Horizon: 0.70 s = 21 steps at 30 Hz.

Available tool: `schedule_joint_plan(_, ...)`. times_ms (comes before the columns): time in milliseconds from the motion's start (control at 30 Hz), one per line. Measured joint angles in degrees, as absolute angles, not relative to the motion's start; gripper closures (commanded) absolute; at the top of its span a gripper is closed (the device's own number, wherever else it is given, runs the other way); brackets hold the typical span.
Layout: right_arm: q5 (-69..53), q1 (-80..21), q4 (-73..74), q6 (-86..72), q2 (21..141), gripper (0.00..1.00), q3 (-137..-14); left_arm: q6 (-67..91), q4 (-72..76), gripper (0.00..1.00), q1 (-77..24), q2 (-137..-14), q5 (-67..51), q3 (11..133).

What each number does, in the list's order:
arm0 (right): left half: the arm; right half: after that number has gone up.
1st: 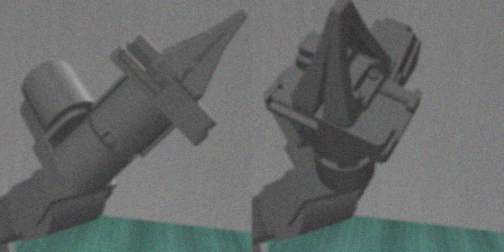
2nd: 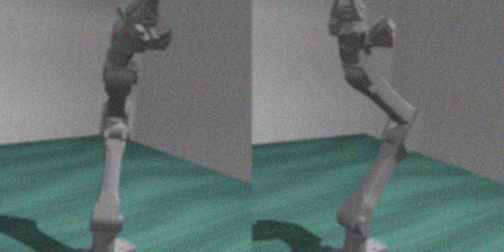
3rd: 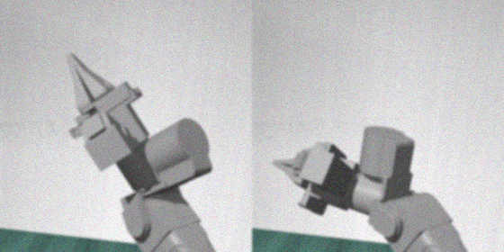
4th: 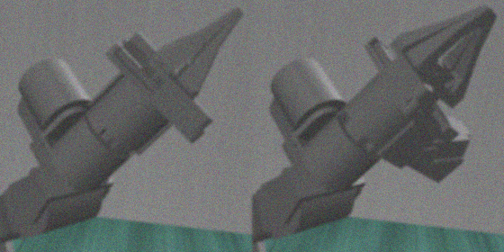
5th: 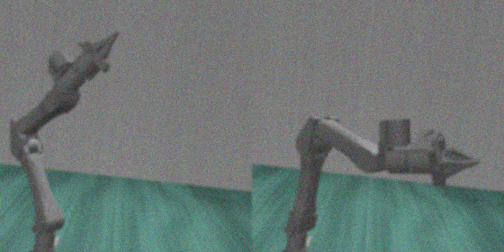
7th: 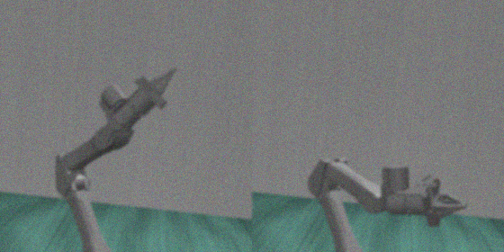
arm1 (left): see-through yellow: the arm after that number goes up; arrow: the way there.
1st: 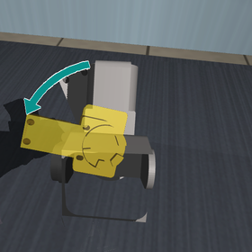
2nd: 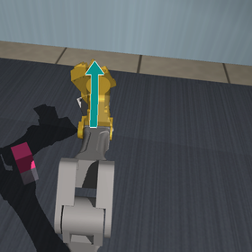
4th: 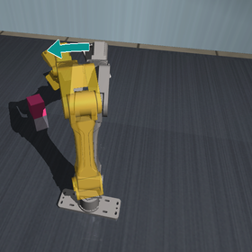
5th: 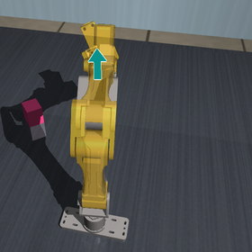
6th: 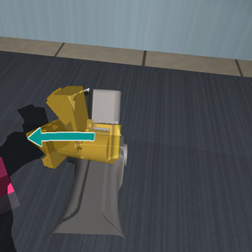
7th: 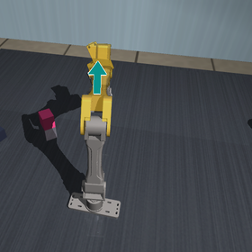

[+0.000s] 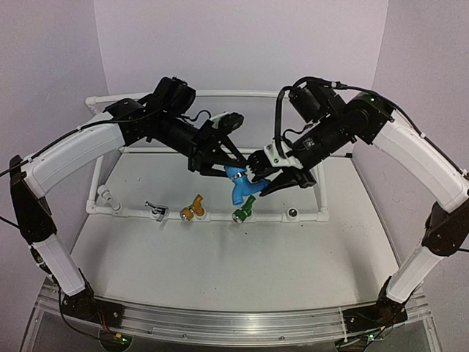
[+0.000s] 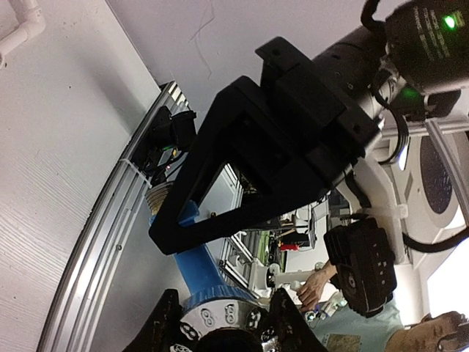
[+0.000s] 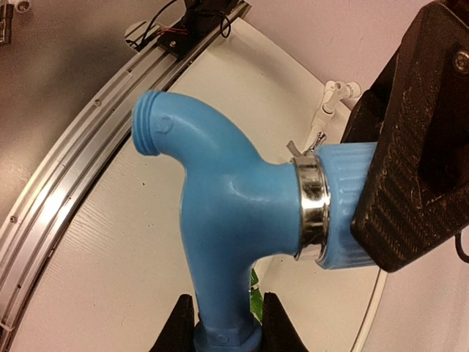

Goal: Install the water faucets
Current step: Pass from the right arm to the left, then pass from the left arm to the right

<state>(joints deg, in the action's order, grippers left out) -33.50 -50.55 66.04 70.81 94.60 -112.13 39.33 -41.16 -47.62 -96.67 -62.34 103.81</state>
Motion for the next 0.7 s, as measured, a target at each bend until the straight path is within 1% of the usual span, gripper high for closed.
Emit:
schedule_joint_plan(67, -32.8, -50.6, 64.7, 68.9, 94.1, 0.33, -110.9, 39.4, -41.4, 0.90, -47.5, -96.7, -61.8, 103.8)
schedule_joint_plan(100, -32.1, -50.6, 63.7, 67.8, 93.8, 0.18, -110.2, 39.5, -41.4, 0.91, -47.4, -96.7, -61.6, 103.8)
schedule_joint_plan(133, -30.8, -50.7, 62.1, 66.1, 93.4, 0.08, -109.5, 39.9, -41.0, 0.93, -47.1, -96.7, -61.7, 103.8)
schedule_joint_plan(167, -29.5, -50.7, 60.1, 64.0, 92.8, 0.04, -108.5, 40.6, -40.2, 0.95, -46.8, -96.6, -61.6, 103.7)
schedule_joint_plan(200, -28.3, -50.7, 58.1, 62.1, 92.1, 0.02, -107.5, 41.2, -39.1, 0.95, -46.5, -96.5, -61.2, 103.4)
schedule_joint_plan(333, -23.4, -50.5, 50.2, 53.6, 86.9, 0.02, -101.7, 45.3, -34.0, 0.99, -43.8, -94.9, -55.9, 100.6)
schedule_joint_plan(433, -19.7, -50.1, 46.1, 47.8, 80.8, 0.02, -96.5, 48.4, -30.7, 1.00, -41.3, -94.2, -47.3, 99.5)
schedule_joint_plan(500, -17.4, -50.0, 45.0, 44.9, 77.7, 0.02, -95.4, 50.9, -28.0, 1.00, -40.4, -94.0, -40.7, 98.6)
schedule_joint_plan(600, -12.4, -50.0, 44.8, 40.5, 77.0, 0.02, -97.8, 55.0, -24.5, 1.00, -40.3, -93.6, -32.2, 96.7)
schedule_joint_plan(700, -6.3, -50.0, 45.9, 36.8, 82.4, 0.08, -105.4, 59.1, -22.2, 1.00, -40.5, -93.6, -24.6, 95.5)
